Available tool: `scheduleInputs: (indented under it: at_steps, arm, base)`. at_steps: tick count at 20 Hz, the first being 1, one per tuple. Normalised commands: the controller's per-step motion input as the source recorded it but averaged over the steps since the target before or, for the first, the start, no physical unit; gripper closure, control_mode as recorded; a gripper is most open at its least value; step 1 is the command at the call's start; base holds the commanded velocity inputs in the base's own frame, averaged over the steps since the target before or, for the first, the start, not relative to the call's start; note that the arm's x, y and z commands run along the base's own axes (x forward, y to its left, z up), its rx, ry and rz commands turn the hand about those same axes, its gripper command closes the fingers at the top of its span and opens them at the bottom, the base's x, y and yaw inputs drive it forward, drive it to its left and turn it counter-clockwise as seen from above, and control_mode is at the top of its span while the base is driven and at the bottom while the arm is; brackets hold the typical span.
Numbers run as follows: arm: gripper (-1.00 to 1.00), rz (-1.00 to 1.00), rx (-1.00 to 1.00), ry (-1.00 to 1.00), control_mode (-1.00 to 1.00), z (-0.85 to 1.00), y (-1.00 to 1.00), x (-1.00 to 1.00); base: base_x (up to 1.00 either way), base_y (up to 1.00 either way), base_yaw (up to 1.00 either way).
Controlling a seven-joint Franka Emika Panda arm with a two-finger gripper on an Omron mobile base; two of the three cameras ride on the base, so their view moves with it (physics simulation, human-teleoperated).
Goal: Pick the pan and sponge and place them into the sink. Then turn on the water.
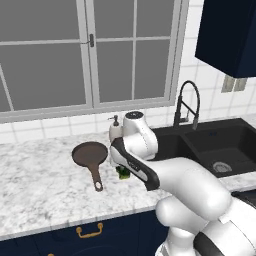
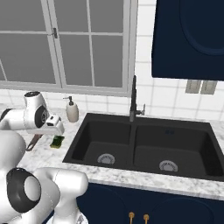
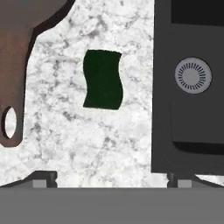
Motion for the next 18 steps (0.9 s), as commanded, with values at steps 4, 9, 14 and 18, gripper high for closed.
scheduleInputs:
  at_steps: [4,9,14,18]
  arm:
    - [-1.0,-0.01,0.0,0.0,-1.0,-0.65,0.0,0.12]
    - [-1.0,0.0,0.0,0.01,-1.0,-0.37,0.06,0.56]
    - [-1.0,0.0,0.0,0.05,-1.0,-0.01,0.07,0.47]
    - [-1.0,0.0,0.0,0.09,-1.0,0.0,0.22,0.36]
  base:
    - [0.0,0.0,0.0]
    - [0.0,0.0,0.0]
    - [0.0,0.0,0.0]
    - [0.0,0.0,0.0]
